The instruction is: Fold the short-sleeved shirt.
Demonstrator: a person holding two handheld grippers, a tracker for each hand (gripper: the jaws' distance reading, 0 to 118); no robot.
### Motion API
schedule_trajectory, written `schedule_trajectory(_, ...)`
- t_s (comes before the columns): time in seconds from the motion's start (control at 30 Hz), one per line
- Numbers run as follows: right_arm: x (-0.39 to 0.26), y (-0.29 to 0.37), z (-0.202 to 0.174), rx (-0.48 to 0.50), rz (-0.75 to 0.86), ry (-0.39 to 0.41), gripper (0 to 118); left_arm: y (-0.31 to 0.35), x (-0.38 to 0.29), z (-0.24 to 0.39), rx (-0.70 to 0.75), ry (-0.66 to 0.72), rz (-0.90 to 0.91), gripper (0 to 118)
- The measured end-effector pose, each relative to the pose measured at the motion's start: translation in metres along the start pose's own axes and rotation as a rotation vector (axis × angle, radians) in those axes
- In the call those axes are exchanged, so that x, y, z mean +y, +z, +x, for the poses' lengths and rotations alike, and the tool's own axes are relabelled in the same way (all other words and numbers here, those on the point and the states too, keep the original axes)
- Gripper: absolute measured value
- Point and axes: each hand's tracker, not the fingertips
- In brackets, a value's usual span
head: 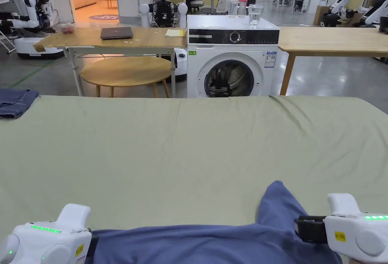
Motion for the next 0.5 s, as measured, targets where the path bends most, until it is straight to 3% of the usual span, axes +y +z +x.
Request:
schedule_trajectory(0.03, 0.0, -0.008, -0.001, -0.024, -0.032, 0.012, 114, 0.005, -0.001, -0.001, 0.002, 0.003, 0.011, 2)
schedule_trajectory(0.07, -0.001, -0.013, -0.001, -0.021, -0.075, 0.021, 93, 0.007, -0.001, -0.002, 0.001, 0.009, 0.016, 2)
schedule_trajectory(0.1, -0.002, -0.019, 0.0, -0.01, -0.128, 0.022, 62, 0.01, -0.001, -0.004, -0.003, 0.019, 0.018, 2)
schedule_trajectory(0.13, -0.005, -0.022, 0.0, 0.002, -0.162, 0.009, 46, 0.013, -0.001, -0.004, -0.005, 0.025, 0.023, 2)
schedule_trajectory(0.2, -0.008, -0.009, 0.001, 0.024, -0.08, 0.018, 0, 0.017, -0.002, -0.004, -0.003, 0.027, 0.032, 2)
schedule_trajectory(0.27, -0.005, 0.006, -0.001, 0.096, -0.081, -0.018, 0, 0.026, -0.003, -0.003, -0.002, 0.027, 0.045, 2)
schedule_trajectory(0.33, -0.002, 0.032, -0.002, 0.055, -0.006, 0.028, 0, 0.042, -0.006, -0.002, 0.0, 0.03, 0.071, 2)
schedule_trajectory(0.5, -0.004, 0.123, -0.006, 0.096, 0.152, 0.049, 0, 0.113, -0.022, -0.007, -0.015, 0.041, 0.197, 2)
